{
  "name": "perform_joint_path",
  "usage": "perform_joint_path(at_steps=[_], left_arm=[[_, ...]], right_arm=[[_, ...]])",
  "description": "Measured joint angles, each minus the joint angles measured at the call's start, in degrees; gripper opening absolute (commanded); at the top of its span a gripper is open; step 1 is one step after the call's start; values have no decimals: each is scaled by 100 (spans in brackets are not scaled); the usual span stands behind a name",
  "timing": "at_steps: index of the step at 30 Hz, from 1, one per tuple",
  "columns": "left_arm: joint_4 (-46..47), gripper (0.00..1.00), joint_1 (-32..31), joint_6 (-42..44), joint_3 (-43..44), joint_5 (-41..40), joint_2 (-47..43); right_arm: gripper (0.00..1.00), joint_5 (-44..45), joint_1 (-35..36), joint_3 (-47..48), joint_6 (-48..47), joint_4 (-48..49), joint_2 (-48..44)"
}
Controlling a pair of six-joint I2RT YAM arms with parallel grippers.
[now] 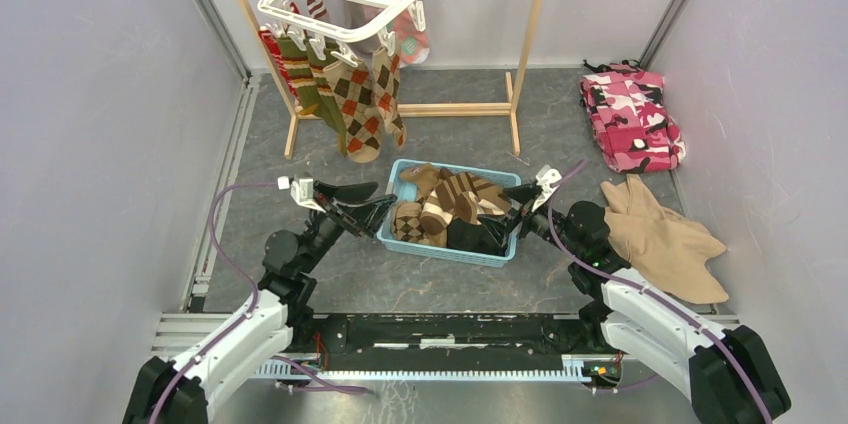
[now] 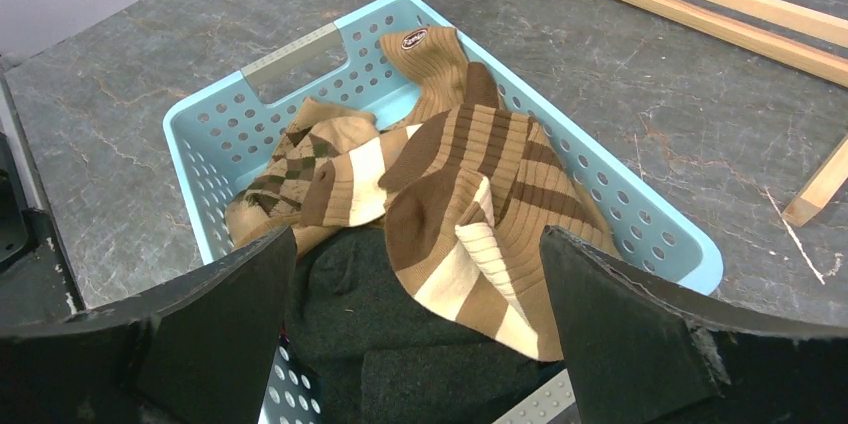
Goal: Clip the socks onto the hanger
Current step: Rotate the hanger at the clothesline.
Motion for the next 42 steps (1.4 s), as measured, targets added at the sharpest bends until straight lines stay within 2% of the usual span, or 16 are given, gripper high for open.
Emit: perform_joint_path(at_steps=[14, 22, 25, 31, 33, 35, 38, 42], left_arm=[[1845, 98, -852, 1547, 302, -1054, 1897], [3191, 98, -1340, 2481, 918, -1943, 3121], [3585, 92, -1360, 2758, 1196, -2240, 3672], [3692, 83, -1366, 3025, 1655, -2750, 4129], [3687, 78, -1366, 3108, 1801, -2872, 4183], [3676, 69, -1366, 3191, 1952, -2975, 4236], [3641, 44, -1366, 3279, 2081, -3056, 4306], [3519, 22, -1368, 3331, 2210, -3077, 4382]], right_arm=[[98, -122, -46, -26, 199, 269, 304], [98, -201, -55, -26, 232, 306, 367], [98, -201, -61, -26, 232, 306, 372], [98, -203, -72, -26, 232, 306, 369], [98, -203, -76, -26, 232, 306, 369], [98, -203, -76, -28, 232, 306, 369], [98, -214, -76, -28, 234, 306, 369], [98, -227, -79, -28, 236, 306, 365]])
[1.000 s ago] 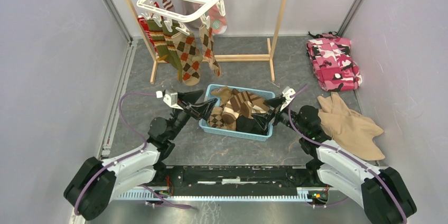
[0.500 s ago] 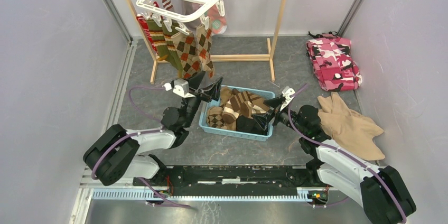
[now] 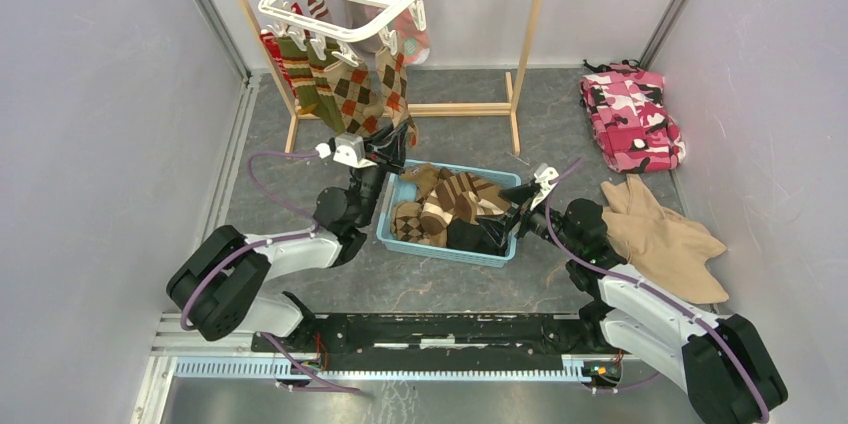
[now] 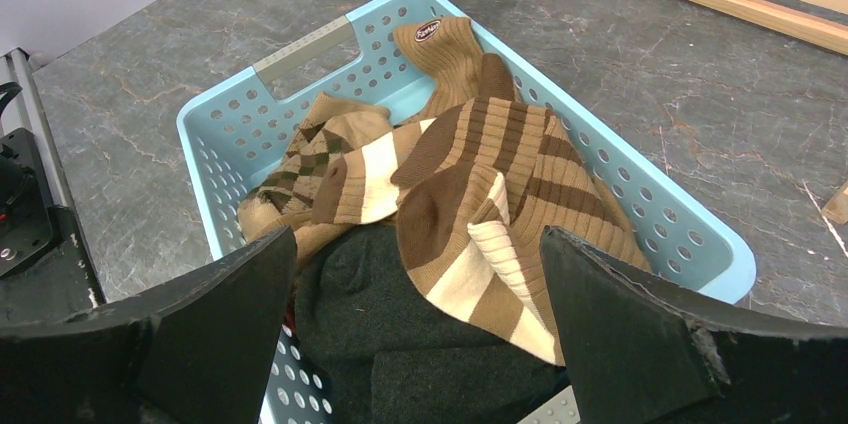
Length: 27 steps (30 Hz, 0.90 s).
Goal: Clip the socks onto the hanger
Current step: Rotate the hanger at the clothesline.
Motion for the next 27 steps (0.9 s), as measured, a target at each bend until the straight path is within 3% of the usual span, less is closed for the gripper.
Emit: perform_joint_path(at_steps=[4, 17, 27], left_arm=[[-181, 2, 2, 83, 7, 24, -46], [-1209, 2, 74, 376, -540, 116, -1965], [-2262, 2, 820, 315, -588, 76, -3200]], right_arm=[[98, -17, -4, 0, 13, 0, -11], [98, -79, -31, -2, 57, 118, 2], [98, -142, -35, -2, 103, 214, 151]])
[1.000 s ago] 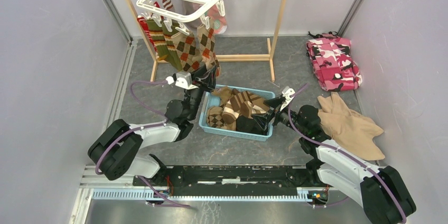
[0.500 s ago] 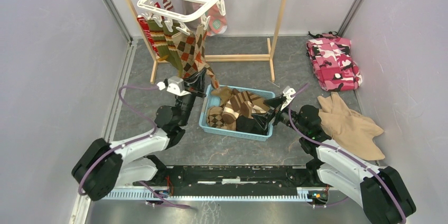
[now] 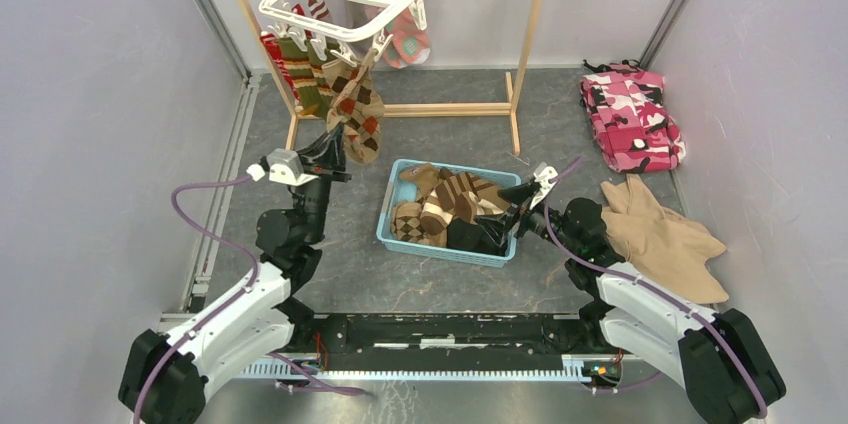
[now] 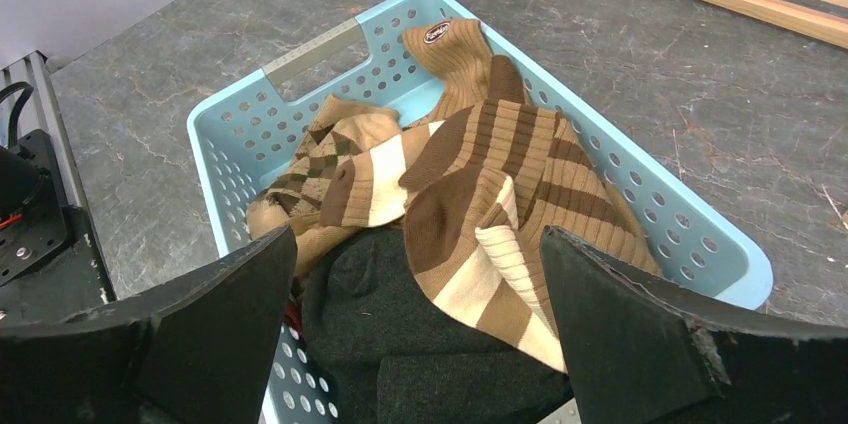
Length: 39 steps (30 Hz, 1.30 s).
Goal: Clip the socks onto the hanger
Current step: Rotate the hanger at the clothesline.
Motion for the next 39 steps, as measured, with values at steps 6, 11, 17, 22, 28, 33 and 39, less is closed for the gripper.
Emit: perform_joint_path(at_steps=[6, 11, 17, 22, 28, 33, 39], left_arm=[[-549, 2, 590, -214, 17, 57, -295], [-1036, 2, 815, -343, 214, 55, -457], [-1353, 2, 951, -341, 503, 35, -553], [-1622, 2, 1097, -341, 721, -17, -553], [-1937, 2, 1327, -343, 927, -96, -533], [-2120, 2, 1602, -409, 1036, -94, -533], [-2323, 2, 2111, -573, 1104, 17, -520]], right_arm=[[98, -20, 0, -4, 39, 2, 42], [98, -39, 0, -11, 46, 20, 50], [98, -70, 0, -11, 76, 42, 79], [98, -96, 0, -11, 83, 42, 79], [98, -127, 0, -11, 81, 42, 79], [98, -131, 0, -11, 81, 42, 79], [98, -136, 0, -11, 81, 63, 146]])
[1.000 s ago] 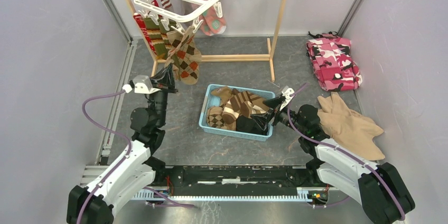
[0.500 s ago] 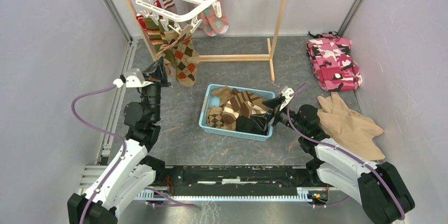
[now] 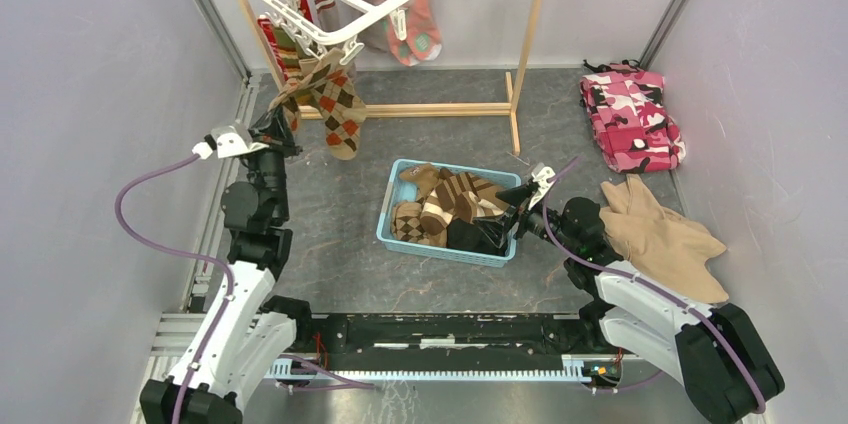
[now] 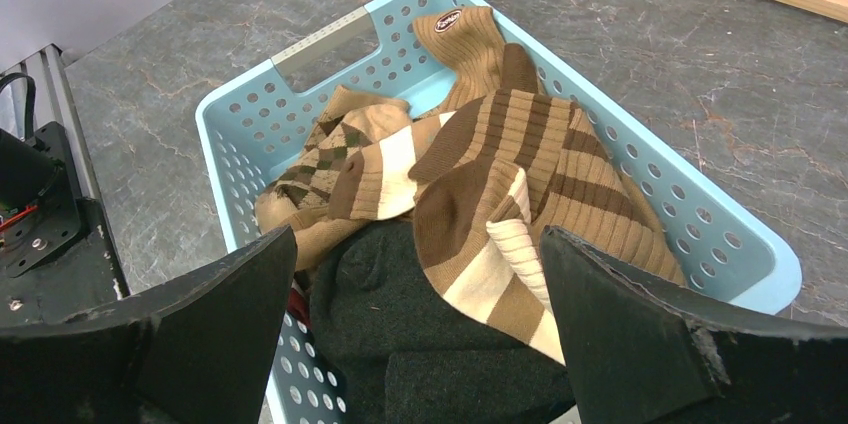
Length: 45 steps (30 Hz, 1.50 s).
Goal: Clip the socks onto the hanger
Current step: Rotate the hanger at the clothesline.
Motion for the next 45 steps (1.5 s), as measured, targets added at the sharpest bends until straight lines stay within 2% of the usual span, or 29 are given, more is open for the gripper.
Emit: perform_joint_path(at_steps=[8, 19, 22, 36, 45], left_arm=[[-225, 2, 911, -450, 319, 485, 232], [-197, 2, 2791, -1539, 745, 1646, 1043], [-166, 2, 3097, -1814, 872, 1950, 1346], [122, 2, 3226, -2398, 1558, 2865, 2579], [166, 2, 3265, -2540, 1600, 3045, 2758]], right_arm=[[98, -20, 0, 0, 0, 22, 74], [98, -57, 0, 0, 2, 24, 76], [98, -85, 0, 0, 0, 24, 79], [98, -190, 0, 0, 13, 98, 190], [98, -304, 0, 0, 66, 199, 264]])
